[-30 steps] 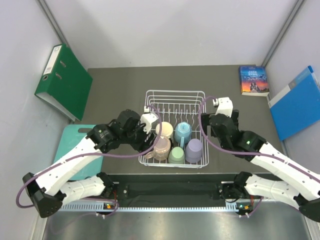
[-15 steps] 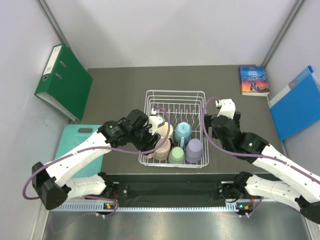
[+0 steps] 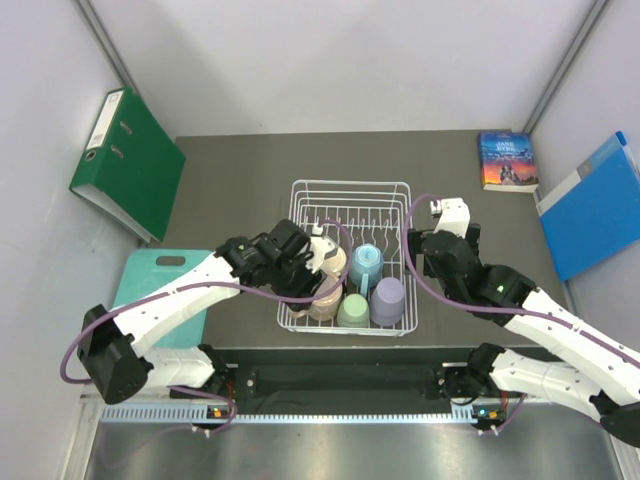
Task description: Unload the cups from the dish rack
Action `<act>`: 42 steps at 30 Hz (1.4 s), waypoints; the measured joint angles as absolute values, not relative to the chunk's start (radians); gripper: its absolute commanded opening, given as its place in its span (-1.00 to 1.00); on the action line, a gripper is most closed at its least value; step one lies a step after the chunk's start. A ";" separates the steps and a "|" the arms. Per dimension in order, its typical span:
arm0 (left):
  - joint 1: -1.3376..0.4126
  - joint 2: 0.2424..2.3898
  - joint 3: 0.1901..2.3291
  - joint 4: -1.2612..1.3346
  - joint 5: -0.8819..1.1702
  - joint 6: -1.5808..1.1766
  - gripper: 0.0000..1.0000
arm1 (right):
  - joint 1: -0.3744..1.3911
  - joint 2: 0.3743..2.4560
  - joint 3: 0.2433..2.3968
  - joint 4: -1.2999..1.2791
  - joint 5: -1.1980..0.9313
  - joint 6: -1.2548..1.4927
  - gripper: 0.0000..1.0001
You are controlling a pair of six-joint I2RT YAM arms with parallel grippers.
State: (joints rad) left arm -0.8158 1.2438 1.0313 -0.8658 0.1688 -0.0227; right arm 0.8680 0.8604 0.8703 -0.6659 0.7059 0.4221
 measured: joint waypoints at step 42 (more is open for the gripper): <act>-0.880 1.318 0.984 -0.864 -0.037 -0.164 -1.00 | 0.868 0.887 0.842 -0.650 0.709 0.383 0.99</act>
State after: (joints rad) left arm -0.8803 1.3178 0.9844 -0.8642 -0.0368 -0.1638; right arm 0.8680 0.8867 0.8421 -0.6502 0.7094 0.3828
